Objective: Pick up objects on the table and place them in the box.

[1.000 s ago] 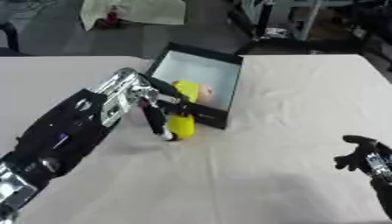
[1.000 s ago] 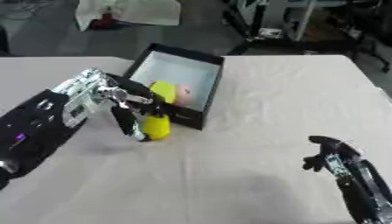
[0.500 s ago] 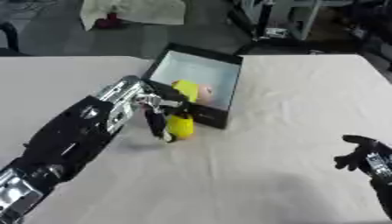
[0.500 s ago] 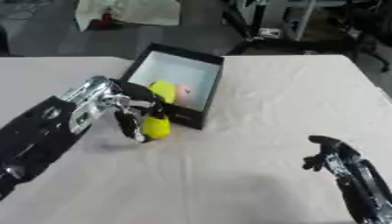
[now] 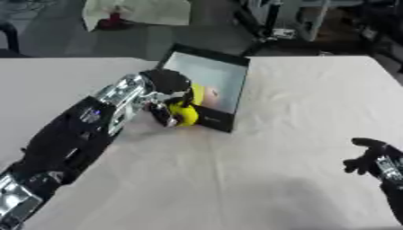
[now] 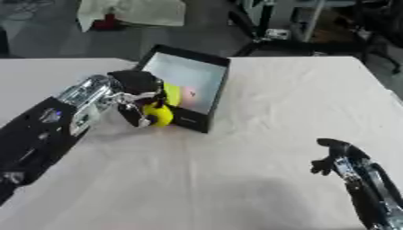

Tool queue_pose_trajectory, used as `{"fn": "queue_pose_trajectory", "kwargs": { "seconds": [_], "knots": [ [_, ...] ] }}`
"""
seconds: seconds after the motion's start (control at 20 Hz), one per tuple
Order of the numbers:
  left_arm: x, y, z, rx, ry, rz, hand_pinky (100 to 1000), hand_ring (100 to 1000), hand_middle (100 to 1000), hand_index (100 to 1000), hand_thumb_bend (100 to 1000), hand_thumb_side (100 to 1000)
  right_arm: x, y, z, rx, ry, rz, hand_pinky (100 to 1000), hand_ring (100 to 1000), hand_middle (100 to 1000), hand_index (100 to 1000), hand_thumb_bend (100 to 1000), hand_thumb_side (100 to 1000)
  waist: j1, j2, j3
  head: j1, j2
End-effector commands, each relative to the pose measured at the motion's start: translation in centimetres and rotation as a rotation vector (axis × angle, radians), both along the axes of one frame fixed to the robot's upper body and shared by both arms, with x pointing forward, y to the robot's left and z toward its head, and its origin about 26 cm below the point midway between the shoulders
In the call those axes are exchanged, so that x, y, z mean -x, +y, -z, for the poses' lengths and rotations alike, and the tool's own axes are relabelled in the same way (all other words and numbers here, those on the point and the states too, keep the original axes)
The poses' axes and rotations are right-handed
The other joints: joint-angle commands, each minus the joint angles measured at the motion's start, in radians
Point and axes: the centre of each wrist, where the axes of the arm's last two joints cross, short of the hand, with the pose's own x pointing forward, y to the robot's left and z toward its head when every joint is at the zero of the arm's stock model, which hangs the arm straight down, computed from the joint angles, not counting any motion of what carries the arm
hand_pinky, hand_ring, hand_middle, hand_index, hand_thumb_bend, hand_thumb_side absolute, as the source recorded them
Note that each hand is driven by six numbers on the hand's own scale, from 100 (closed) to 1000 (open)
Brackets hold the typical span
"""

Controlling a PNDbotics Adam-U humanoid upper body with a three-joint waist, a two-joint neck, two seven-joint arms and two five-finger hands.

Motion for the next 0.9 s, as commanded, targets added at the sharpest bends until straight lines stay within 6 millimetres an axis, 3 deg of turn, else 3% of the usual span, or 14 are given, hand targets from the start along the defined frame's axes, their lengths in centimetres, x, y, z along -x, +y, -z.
{"fn": "queue_pose_trajectory", "kwargs": {
  "seconds": [0.05,0.15,0.25,0.4,0.6,0.8,0.9],
  "knots": [
    [0.5,0.5,-6.2,0.055,-0.128,-0.006,389,319,375,501,234,125,0.0,-0.2,-0.5,0.011,-0.015,-0.001,687,490,321,757,100,751,-0.001,-0.016,0.002,-0.003,-0.002],
    [0.8,0.2,-9.2,0.081,-0.207,-0.025,402,344,382,511,241,116,0.0,-0.2,-0.4,0.011,-0.011,-0.003,687,490,322,757,100,753,-0.002,-0.018,0.005,-0.001,-0.002],
    [0.5,-0.3,-10.9,0.108,-0.279,-0.064,420,353,390,525,246,116,0.0,-0.2,-0.4,0.011,-0.009,-0.007,687,490,322,757,100,749,-0.003,-0.019,0.006,0.002,-0.002],
    [-1.1,-1.3,-10.7,0.131,-0.321,-0.122,445,371,408,545,251,119,0.1,-0.2,-0.3,0.009,-0.007,-0.006,687,490,322,757,100,756,-0.006,-0.02,0.001,0.01,-0.002],
    [-3.8,-3.2,-6.9,0.135,-0.312,-0.218,477,395,434,579,240,129,-0.1,0.1,-0.3,0.002,-0.007,-0.018,688,490,322,757,100,761,-0.009,-0.017,-0.01,0.022,-0.002],
    [-4.9,-5.0,-2.1,0.163,-0.317,-0.308,494,405,444,601,235,148,-0.2,0.3,-0.3,-0.005,-0.008,-0.031,688,490,322,757,100,764,-0.014,-0.015,-0.021,0.039,-0.002],
    [-5.0,-5.6,0.0,0.183,-0.338,-0.357,550,448,483,657,258,220,-0.2,0.4,-0.4,-0.008,-0.008,-0.037,688,490,322,757,100,767,-0.016,-0.014,-0.026,0.047,-0.002]
  ]
}}
